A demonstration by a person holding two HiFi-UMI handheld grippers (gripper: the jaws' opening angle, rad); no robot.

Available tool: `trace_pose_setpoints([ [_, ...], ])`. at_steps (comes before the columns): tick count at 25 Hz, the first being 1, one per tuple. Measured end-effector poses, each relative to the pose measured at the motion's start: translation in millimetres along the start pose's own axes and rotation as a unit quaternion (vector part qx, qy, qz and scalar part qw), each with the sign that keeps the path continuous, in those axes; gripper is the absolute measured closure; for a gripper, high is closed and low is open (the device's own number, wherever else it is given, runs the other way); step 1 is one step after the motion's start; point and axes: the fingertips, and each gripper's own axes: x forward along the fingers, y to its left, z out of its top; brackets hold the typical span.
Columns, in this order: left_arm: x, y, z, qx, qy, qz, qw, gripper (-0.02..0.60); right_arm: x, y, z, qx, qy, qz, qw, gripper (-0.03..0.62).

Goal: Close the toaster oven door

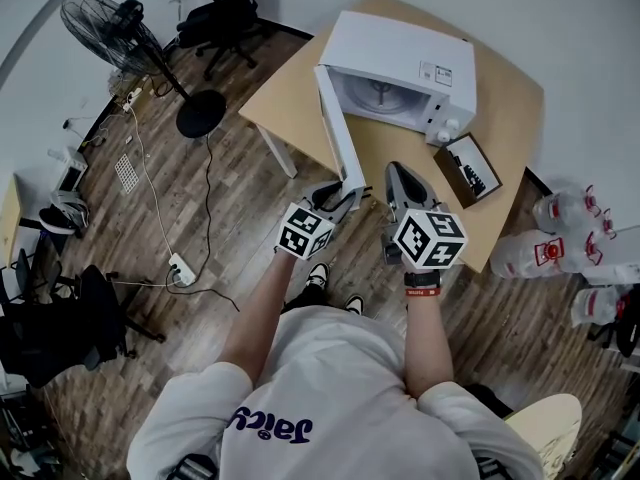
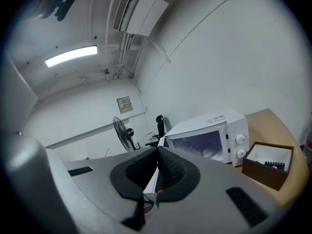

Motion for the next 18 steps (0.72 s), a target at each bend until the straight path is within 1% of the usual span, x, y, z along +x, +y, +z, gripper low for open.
trace_pose_setpoints([
  [18,20.9,-8.7,6.2,-0.013,0.0,0.011,0.9999,0.426,-1.0,-20.1,4.5,0.004,-0.005,-0.019,1.0,0.579],
])
